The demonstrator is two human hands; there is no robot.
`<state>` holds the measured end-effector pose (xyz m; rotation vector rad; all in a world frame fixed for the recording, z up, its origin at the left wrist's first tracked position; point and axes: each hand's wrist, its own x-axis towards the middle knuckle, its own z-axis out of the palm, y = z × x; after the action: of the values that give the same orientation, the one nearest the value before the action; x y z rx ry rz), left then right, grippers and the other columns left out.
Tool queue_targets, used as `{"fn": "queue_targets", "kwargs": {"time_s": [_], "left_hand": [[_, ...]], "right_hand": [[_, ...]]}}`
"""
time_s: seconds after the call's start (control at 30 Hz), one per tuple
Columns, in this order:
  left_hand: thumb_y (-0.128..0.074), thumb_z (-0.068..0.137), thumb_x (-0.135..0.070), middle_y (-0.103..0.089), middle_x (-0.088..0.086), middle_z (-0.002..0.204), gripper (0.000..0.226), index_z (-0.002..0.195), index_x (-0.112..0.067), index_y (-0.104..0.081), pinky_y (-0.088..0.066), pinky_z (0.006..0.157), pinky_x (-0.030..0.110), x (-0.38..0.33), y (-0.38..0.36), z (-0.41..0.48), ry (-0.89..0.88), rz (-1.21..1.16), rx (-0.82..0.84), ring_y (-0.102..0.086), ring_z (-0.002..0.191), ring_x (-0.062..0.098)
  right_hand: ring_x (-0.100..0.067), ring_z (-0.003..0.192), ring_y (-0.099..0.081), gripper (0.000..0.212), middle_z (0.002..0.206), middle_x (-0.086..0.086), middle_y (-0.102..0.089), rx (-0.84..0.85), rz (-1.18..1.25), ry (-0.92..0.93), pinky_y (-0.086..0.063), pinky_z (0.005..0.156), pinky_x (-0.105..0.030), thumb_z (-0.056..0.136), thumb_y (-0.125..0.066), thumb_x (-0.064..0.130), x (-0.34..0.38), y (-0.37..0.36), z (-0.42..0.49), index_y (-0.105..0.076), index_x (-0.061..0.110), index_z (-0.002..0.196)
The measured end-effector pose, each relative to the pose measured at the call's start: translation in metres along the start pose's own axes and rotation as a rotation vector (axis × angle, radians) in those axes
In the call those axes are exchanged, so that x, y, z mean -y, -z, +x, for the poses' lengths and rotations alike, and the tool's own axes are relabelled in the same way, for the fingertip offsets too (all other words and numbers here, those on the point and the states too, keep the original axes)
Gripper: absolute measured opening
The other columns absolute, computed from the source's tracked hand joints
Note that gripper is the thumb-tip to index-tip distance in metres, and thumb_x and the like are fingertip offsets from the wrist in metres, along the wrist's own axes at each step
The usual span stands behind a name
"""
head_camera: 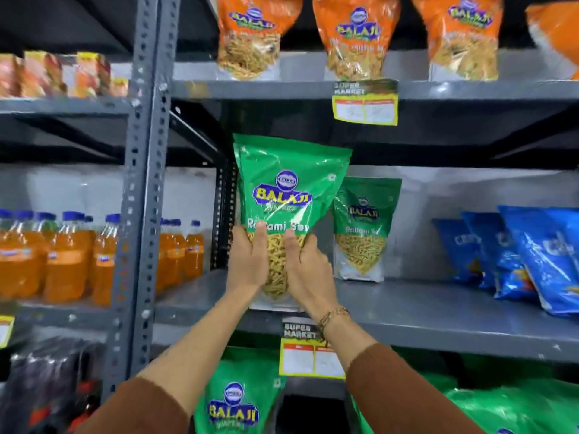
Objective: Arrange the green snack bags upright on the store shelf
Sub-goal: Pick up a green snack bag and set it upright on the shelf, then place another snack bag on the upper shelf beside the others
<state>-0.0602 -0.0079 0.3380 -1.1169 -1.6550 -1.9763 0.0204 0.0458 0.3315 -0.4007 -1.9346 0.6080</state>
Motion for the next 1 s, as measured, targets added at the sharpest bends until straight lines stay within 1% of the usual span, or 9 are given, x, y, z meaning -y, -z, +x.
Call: {"fn": "queue_targets", "kwargs": {"time_s": [0.2, 0.4, 0.53, 0.6, 0.67, 0.77, 0.83, 0.9, 1.0], "left_hand": [[-0.028, 0.098, -0.044, -0.046, 0.005, 0.115, 0.044, 0.122, -0.007, -0.034, -0.032, 0.087, 0.034, 0.024, -0.005, 0.016, 0.014, 0.06, 0.072, -0.046, 0.102, 0.018], [-0.027, 0.095, -0.052, -0.056, 0.008, 0.099, 0.034, 0.104, -0.019, -0.033, -0.043, 0.082, 0.041, 0.041, -0.011, 0.03, 0.036, 0.1, 0.052, -0.056, 0.093, 0.025], [-0.026, 0.097, -0.049, -0.046, 0.001, 0.1, 0.049, 0.124, -0.009, -0.032, -0.038, 0.085, 0.038, 0.035, -0.013, 0.027, 0.053, 0.106, 0.071, -0.051, 0.101, 0.025], [-0.025, 0.096, -0.051, -0.046, 0.006, 0.123, 0.062, 0.138, -0.006, -0.019, -0.035, 0.097, 0.041, 0.033, -0.013, 0.024, 0.086, 0.131, 0.042, -0.045, 0.118, 0.027], [-0.028, 0.094, -0.054, -0.028, 0.014, 0.15, 0.07, 0.144, -0.009, -0.009, -0.024, 0.11, 0.044, 0.032, -0.016, 0.012, 0.07, 0.166, -0.115, -0.031, 0.135, 0.029], [-0.033, 0.095, -0.037, -0.037, 0.023, 0.142, 0.058, 0.138, 0.001, -0.026, -0.027, 0.11, 0.037, 0.023, -0.04, -0.055, -0.215, -0.024, -0.398, -0.036, 0.132, 0.028], [-0.034, 0.096, -0.023, -0.04, 0.027, 0.134, 0.047, 0.131, 0.007, -0.031, -0.027, 0.11, 0.031, 0.029, -0.075, -0.124, -0.348, -0.1, -0.439, -0.038, 0.129, 0.024], [-0.032, 0.098, -0.025, -0.036, 0.023, 0.134, 0.045, 0.133, 0.003, -0.028, -0.026, 0.111, 0.029, 0.046, -0.115, -0.201, -0.331, -0.134, -0.355, -0.035, 0.13, 0.014], [-0.031, 0.096, -0.045, -0.039, 0.013, 0.137, 0.048, 0.133, -0.014, -0.034, -0.029, 0.11, 0.039, 0.076, -0.169, -0.298, -0.03, -0.164, -0.08, -0.038, 0.129, 0.016]], "right_hand": [[-0.037, 0.11, -0.054, 0.047, 0.119, -0.02, -0.058, 0.039, 0.094, -0.033, -0.039, 0.083, -0.04, 0.098, -0.025, 0.048, -0.018, -0.022, 0.014, -0.042, 0.007, 0.114], [-0.036, 0.115, -0.05, 0.052, 0.125, -0.02, -0.054, 0.098, 0.144, -0.06, -0.039, 0.09, -0.041, 0.098, -0.026, 0.051, -0.025, -0.026, 0.026, -0.039, 0.005, 0.12], [-0.035, 0.124, -0.045, 0.059, 0.134, -0.021, -0.046, 0.189, 0.143, -0.08, -0.037, 0.094, -0.04, 0.097, -0.028, 0.053, -0.029, -0.02, 0.03, -0.034, 0.004, 0.128], [-0.031, 0.131, -0.038, 0.06, 0.142, -0.018, -0.039, 0.187, 0.155, -0.042, -0.033, 0.099, -0.037, 0.097, -0.032, 0.051, -0.032, -0.01, 0.022, -0.027, 0.006, 0.137], [-0.024, 0.139, -0.027, 0.06, 0.149, -0.014, -0.033, 0.092, 0.135, 0.079, -0.024, 0.107, -0.031, 0.098, -0.036, 0.046, -0.039, 0.005, 0.003, -0.024, 0.007, 0.142], [-0.023, 0.139, -0.029, 0.054, 0.143, -0.015, -0.045, -0.167, 0.088, 0.337, -0.02, 0.115, -0.035, 0.098, -0.033, 0.042, -0.064, 0.04, -0.046, -0.04, 0.002, 0.135], [-0.028, 0.136, -0.036, 0.044, 0.136, -0.013, -0.052, -0.292, 0.028, 0.443, -0.02, 0.116, -0.045, 0.099, -0.033, 0.034, -0.106, 0.062, -0.086, -0.047, 0.003, 0.127], [-0.03, 0.135, -0.036, 0.038, 0.136, -0.008, -0.048, -0.367, -0.009, 0.35, -0.017, 0.116, -0.05, 0.099, -0.035, 0.034, -0.162, 0.083, -0.135, -0.044, 0.007, 0.125], [-0.028, 0.125, -0.035, 0.047, 0.131, -0.015, -0.04, -0.473, -0.027, -0.016, -0.024, 0.109, -0.05, 0.097, -0.035, 0.05, -0.239, 0.113, -0.205, -0.036, 0.013, 0.126]]}}
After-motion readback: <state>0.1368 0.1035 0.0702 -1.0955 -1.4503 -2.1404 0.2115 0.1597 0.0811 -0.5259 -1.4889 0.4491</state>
